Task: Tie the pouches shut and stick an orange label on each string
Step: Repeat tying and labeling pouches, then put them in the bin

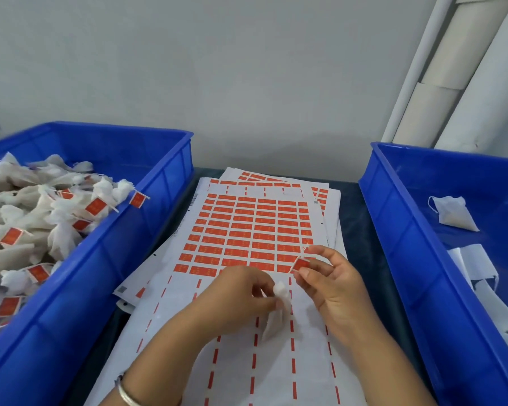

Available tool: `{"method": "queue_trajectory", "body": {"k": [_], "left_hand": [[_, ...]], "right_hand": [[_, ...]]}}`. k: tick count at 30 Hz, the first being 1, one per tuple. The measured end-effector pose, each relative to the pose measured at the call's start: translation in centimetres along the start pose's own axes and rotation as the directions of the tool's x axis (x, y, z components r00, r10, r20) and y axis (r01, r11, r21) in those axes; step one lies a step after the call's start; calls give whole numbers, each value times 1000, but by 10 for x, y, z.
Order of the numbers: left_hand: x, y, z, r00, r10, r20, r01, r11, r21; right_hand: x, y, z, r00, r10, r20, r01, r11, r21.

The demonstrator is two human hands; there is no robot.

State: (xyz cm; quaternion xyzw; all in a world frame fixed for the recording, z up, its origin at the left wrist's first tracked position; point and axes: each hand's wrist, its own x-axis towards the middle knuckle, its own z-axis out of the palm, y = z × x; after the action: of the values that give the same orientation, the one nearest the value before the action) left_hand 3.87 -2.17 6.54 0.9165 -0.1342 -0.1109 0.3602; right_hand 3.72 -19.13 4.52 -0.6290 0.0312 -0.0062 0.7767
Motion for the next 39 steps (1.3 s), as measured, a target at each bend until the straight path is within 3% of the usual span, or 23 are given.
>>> {"method": "queue_trajectory", "body": {"k": [3, 6, 11, 15, 18, 20, 22, 26, 30, 34, 39], "left_hand": [[-6, 0, -8, 996, -36, -79, 30, 997, -77], [-16, 2, -22, 986, -78, -150, 56, 988, -146], [-53, 5, -63, 944, -70, -323, 3, 979, -205], [-101, 5, -104, 815, -51, -577, -110, 964, -241], [-132, 4, -135, 656, -56, -753, -200, 949, -244], [-149, -2, -156, 532, -52, -845, -171, 971, -167], [-161, -13, -175, 464, -85, -881, -82, 987, -138], [-170, -43, -195, 530, -155, -834, 274, 962, -4], [-169, -72, -190, 635, -226, -739, 527, 826, 201], [-161, -87, -178, 758, -353, -549, 571, 765, 296], [-160, -76, -168, 788, -297, -539, 484, 841, 243]], "right_hand": [[-1, 2, 2, 999, 34, 9, -34, 998, 50], [-4, 6, 7, 998, 60, 34, -60, 998, -4], [-5, 10, 10, 994, 103, 34, -101, 994, -42], [-4, 12, 7, 990, 139, 27, -137, 989, -57], [-4, 15, 6, 983, 182, 6, -180, 977, -115], [-4, 15, 6, 982, 188, -7, -186, 969, -165], [-4, 14, 6, 983, 179, -26, -181, 963, -202], [-6, 14, 10, 984, 171, -51, -178, 953, -243], [-8, 14, 13, 985, 150, -83, -168, 943, -287], [-13, 14, 15, 988, 111, -104, -142, 920, -366], [-23, 11, 25, 995, 74, -61, -95, 855, -510]]}}
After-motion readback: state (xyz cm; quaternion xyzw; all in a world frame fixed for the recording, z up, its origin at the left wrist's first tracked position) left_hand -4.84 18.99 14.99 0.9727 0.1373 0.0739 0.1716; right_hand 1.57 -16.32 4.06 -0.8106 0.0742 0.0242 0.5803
